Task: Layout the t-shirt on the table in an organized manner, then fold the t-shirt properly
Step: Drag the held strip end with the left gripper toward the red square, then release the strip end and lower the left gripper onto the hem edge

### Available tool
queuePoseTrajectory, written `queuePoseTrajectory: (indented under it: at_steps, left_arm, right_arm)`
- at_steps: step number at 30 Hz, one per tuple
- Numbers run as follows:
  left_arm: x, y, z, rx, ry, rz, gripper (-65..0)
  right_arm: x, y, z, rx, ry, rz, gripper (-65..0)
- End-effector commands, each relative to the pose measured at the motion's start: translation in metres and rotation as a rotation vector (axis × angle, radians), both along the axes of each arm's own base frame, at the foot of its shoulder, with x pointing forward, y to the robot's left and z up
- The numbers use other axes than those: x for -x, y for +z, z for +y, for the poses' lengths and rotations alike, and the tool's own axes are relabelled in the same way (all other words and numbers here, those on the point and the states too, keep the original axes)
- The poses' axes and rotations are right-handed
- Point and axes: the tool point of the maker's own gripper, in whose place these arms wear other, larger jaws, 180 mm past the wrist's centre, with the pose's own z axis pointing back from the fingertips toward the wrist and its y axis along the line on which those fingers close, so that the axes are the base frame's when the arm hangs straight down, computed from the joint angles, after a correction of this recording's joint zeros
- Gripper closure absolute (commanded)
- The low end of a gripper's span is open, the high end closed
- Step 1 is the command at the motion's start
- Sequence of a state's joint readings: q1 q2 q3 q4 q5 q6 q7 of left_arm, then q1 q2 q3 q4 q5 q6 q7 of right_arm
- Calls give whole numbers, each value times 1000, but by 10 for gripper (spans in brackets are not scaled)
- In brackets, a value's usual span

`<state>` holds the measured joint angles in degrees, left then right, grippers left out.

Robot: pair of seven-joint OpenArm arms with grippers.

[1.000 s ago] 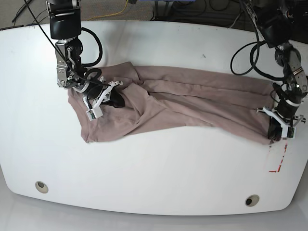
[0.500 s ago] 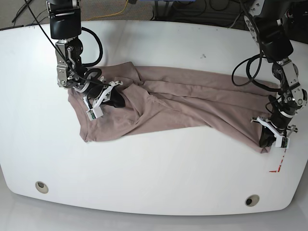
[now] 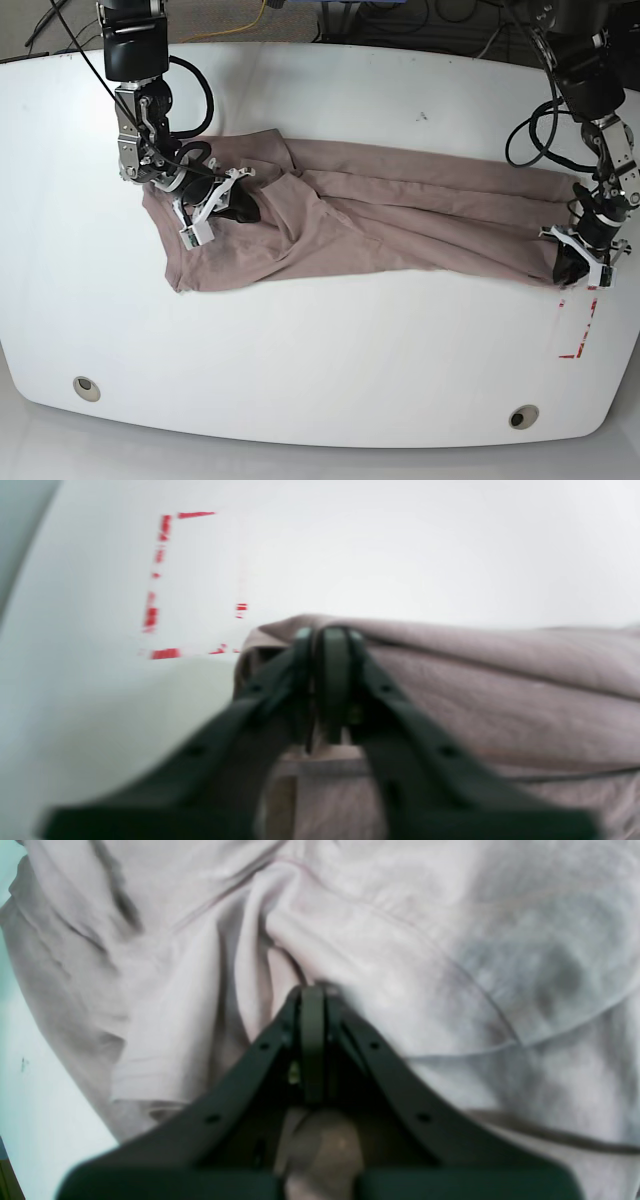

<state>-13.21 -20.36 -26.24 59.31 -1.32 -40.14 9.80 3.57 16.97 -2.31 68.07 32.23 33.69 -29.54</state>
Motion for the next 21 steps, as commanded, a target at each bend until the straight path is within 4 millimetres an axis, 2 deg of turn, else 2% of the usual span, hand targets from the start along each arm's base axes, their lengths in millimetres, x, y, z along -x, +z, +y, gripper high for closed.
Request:
queuePoseTrajectory:
  at_steps: [1,5,8,10,12,16,21]
  left_arm:
    - [-7,21,20,-10,22,-60,-213]
    - [-14,28,24,3,29,-94,-392]
    - [-17,28,34,16,71,-108,-485]
    - [-18,30,46,12,97,-117,-536]
    - [-20,30,50,7,100,-118,-575]
    - [-21,33,55,-4,104,-129,-612]
    - [-17,43,68,-18,119,-145,-597]
  right_arm:
    - [24,-28,-14,126,47,119,0]
    - [24,-28,-14,126,47,119,0]
    - [27,-30,-14,126,47,125,0]
    - [30,-32,-14,126,47,132,0]
    - [31,-32,-14,126,48,133,0]
    - [32,-33,-14,127,48,136,0]
    - [32,-33,-14,127,48,136,0]
